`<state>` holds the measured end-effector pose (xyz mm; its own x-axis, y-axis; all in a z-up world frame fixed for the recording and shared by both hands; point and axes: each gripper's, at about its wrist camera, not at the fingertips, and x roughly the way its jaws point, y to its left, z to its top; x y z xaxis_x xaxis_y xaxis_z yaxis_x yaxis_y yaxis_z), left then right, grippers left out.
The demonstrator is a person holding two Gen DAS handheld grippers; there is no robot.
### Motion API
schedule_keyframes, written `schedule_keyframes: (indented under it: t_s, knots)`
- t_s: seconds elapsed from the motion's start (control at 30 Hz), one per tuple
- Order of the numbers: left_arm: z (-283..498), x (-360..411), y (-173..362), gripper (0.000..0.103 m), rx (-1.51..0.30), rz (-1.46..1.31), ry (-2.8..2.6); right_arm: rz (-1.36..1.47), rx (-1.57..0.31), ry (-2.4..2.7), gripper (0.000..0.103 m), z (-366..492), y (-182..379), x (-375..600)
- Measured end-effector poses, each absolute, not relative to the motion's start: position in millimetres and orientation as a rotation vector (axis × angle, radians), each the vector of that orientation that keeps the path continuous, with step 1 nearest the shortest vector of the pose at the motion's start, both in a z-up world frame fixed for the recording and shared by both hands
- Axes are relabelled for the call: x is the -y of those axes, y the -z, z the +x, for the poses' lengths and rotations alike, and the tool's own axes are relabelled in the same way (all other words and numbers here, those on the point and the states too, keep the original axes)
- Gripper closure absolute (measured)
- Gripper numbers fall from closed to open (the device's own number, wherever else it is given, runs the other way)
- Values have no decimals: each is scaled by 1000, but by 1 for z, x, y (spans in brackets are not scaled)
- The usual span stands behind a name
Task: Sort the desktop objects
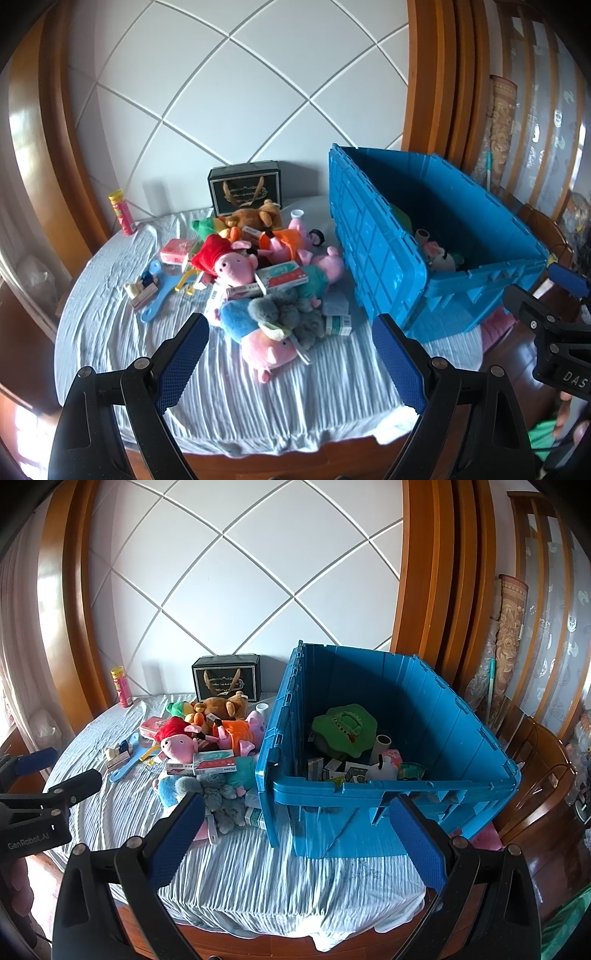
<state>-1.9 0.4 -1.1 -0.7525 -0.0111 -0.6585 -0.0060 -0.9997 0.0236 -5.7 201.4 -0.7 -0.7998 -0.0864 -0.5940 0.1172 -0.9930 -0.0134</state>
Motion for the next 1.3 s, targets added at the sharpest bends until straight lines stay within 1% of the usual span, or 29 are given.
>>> schedule_keyframes:
  t_s: [1.3]
  knots:
    - [-9, 27, 9, 12, -34, 1135, 2938, 975, -112, 2857, 1, -9, 2, -183]
